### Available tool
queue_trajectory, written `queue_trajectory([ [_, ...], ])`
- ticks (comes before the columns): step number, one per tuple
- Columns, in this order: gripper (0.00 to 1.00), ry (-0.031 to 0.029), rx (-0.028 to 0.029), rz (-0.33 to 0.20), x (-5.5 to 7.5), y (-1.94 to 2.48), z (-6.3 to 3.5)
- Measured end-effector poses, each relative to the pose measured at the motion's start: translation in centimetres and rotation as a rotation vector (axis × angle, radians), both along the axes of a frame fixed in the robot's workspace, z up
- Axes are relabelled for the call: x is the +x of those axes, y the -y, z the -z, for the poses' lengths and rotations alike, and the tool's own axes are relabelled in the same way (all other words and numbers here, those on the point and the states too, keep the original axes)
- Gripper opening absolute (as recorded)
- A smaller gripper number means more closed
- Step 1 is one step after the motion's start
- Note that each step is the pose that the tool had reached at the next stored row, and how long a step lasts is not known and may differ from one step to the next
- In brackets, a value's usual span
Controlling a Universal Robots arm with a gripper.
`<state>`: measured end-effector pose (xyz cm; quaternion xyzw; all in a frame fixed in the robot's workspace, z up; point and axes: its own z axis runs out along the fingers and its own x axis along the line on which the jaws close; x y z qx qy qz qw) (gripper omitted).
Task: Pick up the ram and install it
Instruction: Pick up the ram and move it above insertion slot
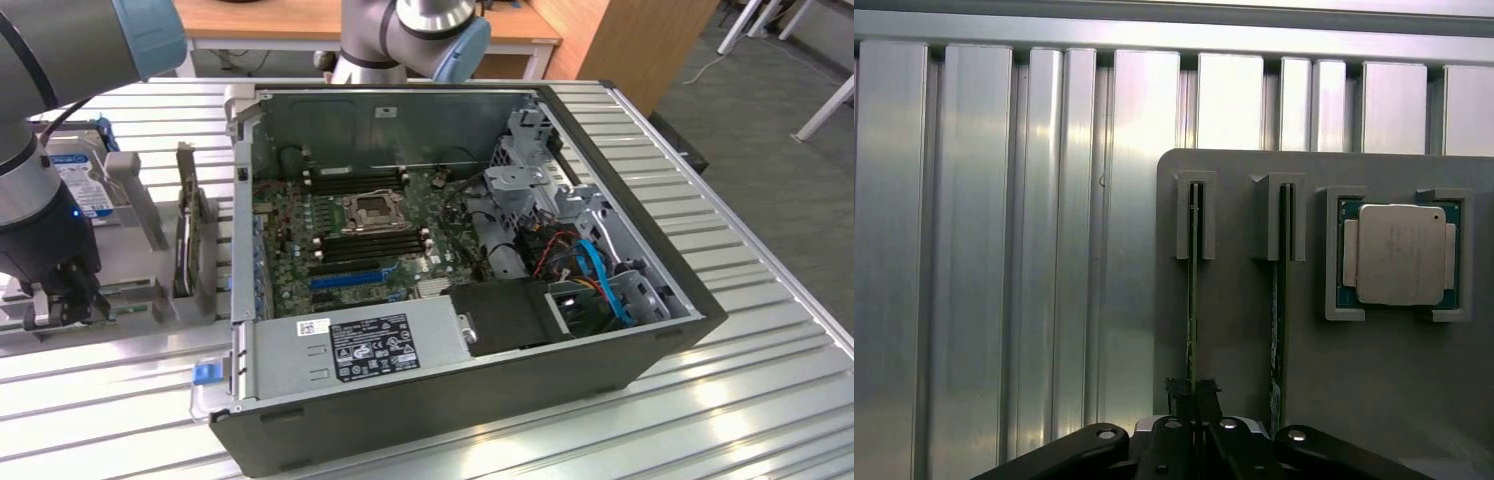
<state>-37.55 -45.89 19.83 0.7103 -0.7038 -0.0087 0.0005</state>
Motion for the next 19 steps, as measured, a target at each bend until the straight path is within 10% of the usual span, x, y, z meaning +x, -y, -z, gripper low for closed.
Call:
queue_trajectory([
  [19,0.12,-0.0002,-0.0002,0.000,0.00,0.00,-0.25],
])
